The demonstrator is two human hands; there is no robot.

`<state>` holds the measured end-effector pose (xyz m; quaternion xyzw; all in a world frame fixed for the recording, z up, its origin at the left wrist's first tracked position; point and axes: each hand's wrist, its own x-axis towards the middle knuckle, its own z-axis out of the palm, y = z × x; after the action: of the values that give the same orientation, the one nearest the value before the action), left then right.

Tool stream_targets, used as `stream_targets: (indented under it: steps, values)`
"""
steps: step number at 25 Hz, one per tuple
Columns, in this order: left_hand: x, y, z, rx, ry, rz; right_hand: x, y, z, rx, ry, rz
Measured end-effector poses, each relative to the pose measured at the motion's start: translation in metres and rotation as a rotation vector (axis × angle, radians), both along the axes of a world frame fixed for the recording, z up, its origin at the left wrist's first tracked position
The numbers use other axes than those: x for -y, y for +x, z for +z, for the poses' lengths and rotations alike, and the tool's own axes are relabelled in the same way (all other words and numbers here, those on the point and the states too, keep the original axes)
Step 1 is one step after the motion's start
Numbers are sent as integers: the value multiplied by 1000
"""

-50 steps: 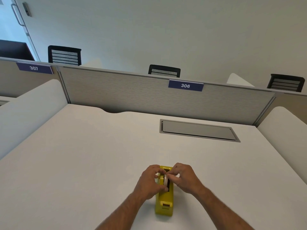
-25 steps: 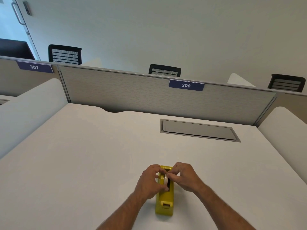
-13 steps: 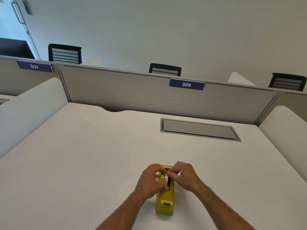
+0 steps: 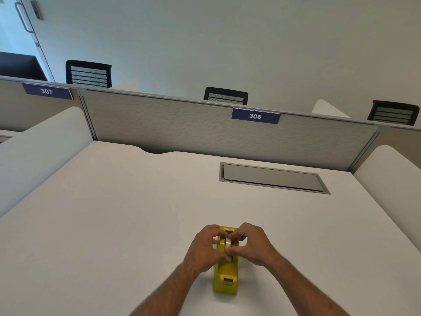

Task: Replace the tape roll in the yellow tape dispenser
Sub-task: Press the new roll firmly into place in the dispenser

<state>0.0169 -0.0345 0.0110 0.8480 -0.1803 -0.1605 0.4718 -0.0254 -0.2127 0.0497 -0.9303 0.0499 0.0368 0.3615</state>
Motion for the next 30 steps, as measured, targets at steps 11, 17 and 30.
stream_targets:
  steps: [11,17,30]
  values:
    - [1,-1,5,-13,21,14,-5,3,3,60,-27,-14]
    - [-1,-1,7,-2,0,12,-2,0,9,70,-126,77]
    - [0,-3,8,12,27,21,-7,0,6,195,-430,206]
